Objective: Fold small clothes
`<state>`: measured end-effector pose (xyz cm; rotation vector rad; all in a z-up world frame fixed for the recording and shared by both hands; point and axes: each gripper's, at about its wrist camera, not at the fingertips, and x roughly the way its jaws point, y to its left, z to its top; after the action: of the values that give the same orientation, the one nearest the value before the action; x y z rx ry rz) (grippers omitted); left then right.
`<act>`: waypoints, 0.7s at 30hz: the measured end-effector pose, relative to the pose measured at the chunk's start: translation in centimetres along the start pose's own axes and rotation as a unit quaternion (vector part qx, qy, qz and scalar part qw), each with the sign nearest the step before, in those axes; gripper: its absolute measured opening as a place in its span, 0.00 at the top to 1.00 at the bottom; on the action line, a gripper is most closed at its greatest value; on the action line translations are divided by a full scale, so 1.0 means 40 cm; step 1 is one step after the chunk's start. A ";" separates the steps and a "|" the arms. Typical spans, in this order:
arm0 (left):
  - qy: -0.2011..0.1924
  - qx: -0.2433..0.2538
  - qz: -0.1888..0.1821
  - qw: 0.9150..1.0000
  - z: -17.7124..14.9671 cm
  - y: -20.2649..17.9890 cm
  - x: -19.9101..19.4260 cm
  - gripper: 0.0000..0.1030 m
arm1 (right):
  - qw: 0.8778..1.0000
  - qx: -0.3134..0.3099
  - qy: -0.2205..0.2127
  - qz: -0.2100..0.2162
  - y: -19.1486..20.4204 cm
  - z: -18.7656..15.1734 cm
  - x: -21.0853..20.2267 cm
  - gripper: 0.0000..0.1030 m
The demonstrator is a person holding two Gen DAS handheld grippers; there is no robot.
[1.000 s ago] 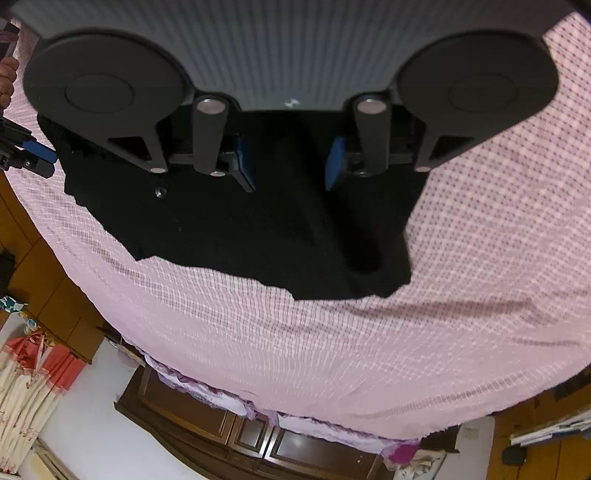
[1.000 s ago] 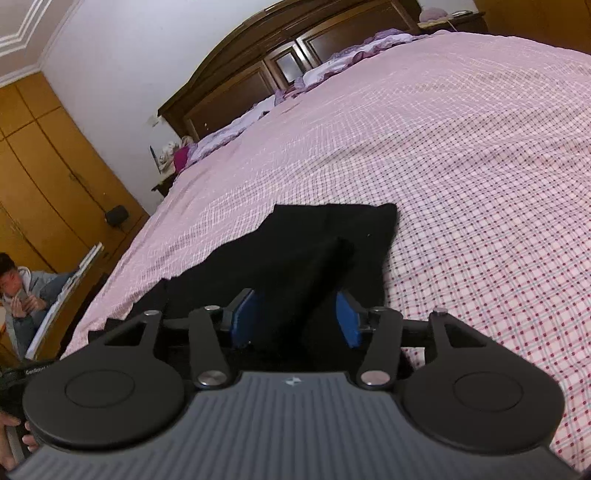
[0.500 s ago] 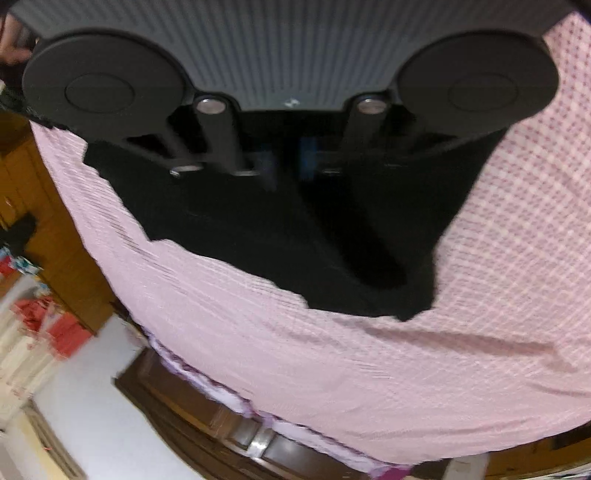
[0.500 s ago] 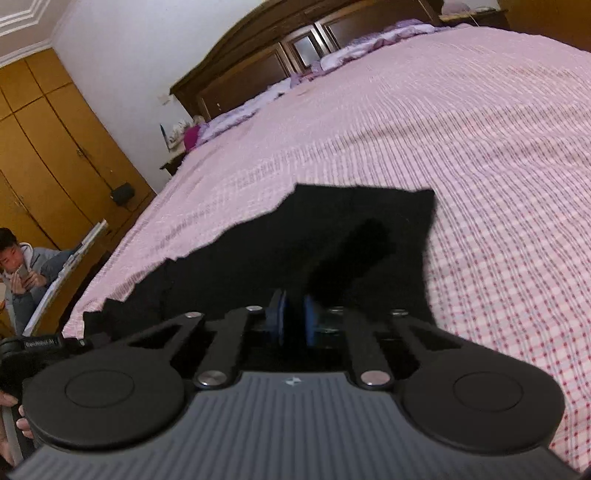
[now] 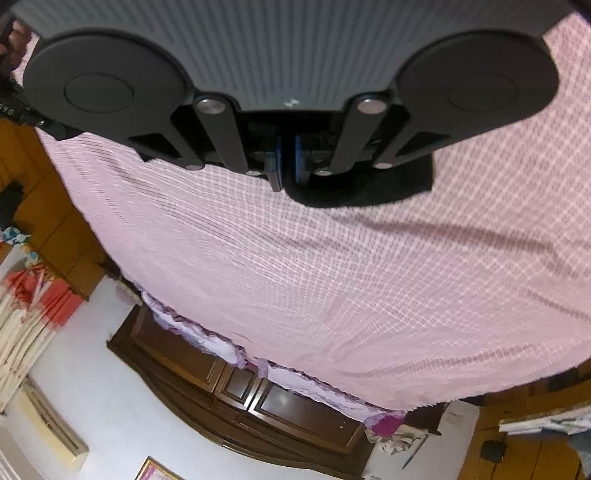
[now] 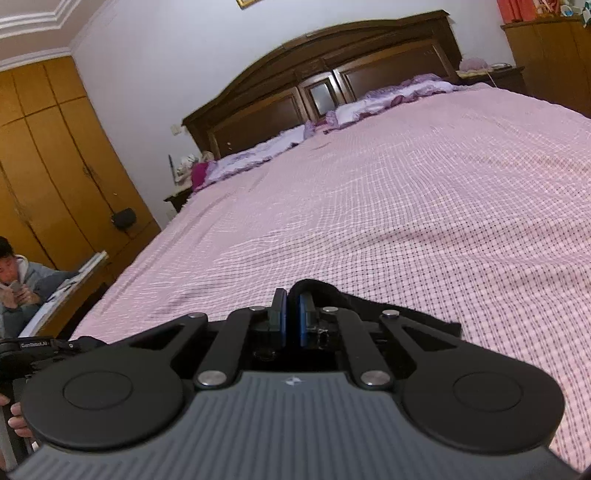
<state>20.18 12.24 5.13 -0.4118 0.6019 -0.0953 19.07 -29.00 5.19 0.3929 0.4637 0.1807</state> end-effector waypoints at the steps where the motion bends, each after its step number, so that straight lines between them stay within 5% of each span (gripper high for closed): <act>1: 0.001 0.007 0.007 1.000 0.007 -0.007 0.015 0.92 | 1.000 0.000 0.003 -0.005 0.001 0.004 0.014 0.94; 10: 0.024 0.052 0.067 0.996 0.002 -0.021 0.130 0.87 | 0.998 0.045 0.030 -0.039 -0.042 -0.013 0.127 0.91; 11: 0.028 0.057 0.067 0.996 0.000 -0.020 0.134 0.86 | 0.997 0.054 0.032 -0.040 -0.050 -0.019 0.131 0.87; 12: 0.029 0.062 0.071 0.995 -0.003 -0.019 0.135 0.70 | 0.997 0.057 0.034 -0.039 -0.057 -0.025 0.135 0.82; 13: 0.025 0.068 0.080 0.994 -0.007 -0.019 0.132 0.52 | 0.997 0.056 0.035 -0.044 -0.060 -0.029 0.136 0.68; 14: 0.018 0.078 0.089 0.993 -0.009 -0.025 0.127 0.47 | 0.997 0.051 0.034 -0.053 -0.059 -0.035 0.136 0.46; 16: 0.005 0.104 0.103 0.989 -0.014 -0.031 0.115 0.43 | 0.997 0.032 0.021 -0.067 -0.055 -0.045 0.124 0.22; 21: 0.010 0.113 0.108 0.988 -0.011 -0.027 0.084 0.43 | 0.999 -0.014 0.003 -0.052 -0.039 -0.057 0.072 0.13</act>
<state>22.73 10.41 3.44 -0.1251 0.6452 0.0408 20.66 -28.95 1.55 0.3398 0.4857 0.0878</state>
